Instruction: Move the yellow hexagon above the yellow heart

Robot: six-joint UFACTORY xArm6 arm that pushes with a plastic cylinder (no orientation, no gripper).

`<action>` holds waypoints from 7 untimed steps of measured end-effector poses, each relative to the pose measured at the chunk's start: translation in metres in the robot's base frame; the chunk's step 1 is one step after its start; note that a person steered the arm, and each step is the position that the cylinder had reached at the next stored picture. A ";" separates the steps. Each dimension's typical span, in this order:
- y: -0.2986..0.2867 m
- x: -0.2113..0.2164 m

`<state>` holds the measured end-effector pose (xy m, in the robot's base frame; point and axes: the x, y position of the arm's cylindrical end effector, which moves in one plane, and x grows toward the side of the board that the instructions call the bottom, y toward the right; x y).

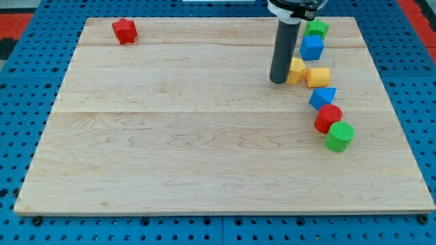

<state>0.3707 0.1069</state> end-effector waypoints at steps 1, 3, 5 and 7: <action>0.022 -0.012; -0.006 -0.036; 0.045 -0.049; 0.021 -0.039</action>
